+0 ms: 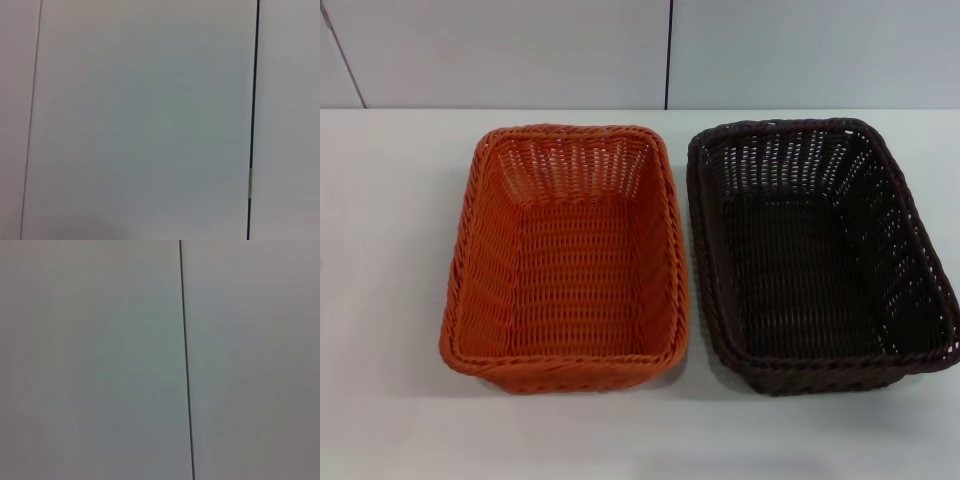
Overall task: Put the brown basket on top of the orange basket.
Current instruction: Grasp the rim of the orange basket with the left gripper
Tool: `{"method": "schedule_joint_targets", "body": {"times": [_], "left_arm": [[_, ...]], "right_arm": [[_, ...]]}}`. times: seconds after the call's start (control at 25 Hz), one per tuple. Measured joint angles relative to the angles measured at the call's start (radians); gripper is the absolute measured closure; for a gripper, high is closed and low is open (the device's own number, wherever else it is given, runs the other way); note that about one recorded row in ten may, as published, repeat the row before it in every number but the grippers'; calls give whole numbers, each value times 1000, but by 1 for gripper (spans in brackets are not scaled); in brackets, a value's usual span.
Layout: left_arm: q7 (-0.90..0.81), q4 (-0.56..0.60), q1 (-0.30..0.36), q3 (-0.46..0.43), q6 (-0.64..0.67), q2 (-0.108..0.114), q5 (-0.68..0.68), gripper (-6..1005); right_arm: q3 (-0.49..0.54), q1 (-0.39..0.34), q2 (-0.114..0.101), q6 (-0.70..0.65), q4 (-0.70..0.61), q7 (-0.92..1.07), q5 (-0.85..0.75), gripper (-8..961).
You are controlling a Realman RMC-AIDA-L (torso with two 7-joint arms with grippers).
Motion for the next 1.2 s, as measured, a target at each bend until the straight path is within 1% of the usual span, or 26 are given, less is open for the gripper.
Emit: {"method": "schedule_joint_targets", "body": {"times": [0.36,0.4,0.48,0.52,0.56,0.64,0.68,0.72,0.8,0.84,0.92,1.0,1.04,1.12,1.16,1.2], "left_arm": [[0,-13,-6,2,-11,1,0,215],[1,-23,-6,4,-24,3,0,215],[10,-75,1,10,-93,17,11,215],[13,-107,5,10,-128,26,21,215],[16,-161,16,9,-191,42,41,215],[17,-285,40,4,-325,80,79,214],[17,-364,54,-2,-408,103,98,214],[17,-487,74,-17,-574,136,128,214],[19,-644,99,-52,-772,165,166,214],[19,-730,112,-74,-869,171,189,214],[22,-894,141,-129,-1062,172,235,214],[42,-1060,162,-174,-1264,164,274,214],[66,-1156,170,-196,-1392,157,289,214],[135,-1280,172,-237,-1594,132,292,214],[173,-1329,168,-259,-1688,112,291,214],[221,-1382,158,-294,-1799,79,292,214]], "right_arm": [[0,4,-1,-7,1,0,0,253],[0,4,-2,-7,1,0,0,253],[0,4,-2,-8,1,0,0,253],[0,5,-3,-8,0,0,0,253],[0,5,-4,-8,-1,0,0,253],[0,8,-4,-9,-1,1,0,253],[0,10,-5,-10,-1,1,0,253],[0,11,-5,-13,-2,1,0,253],[0,13,-5,-18,-3,1,0,253],[0,13,-5,-23,-3,1,0,253],[0,14,-5,-30,-5,2,0,253],[0,14,-5,-35,-8,2,0,253],[1,14,-5,-37,-8,2,0,253],[1,14,-5,-40,-8,2,0,253],[1,14,-5,-43,-8,3,0,253],[2,14,-6,-46,-8,3,0,253]]}}
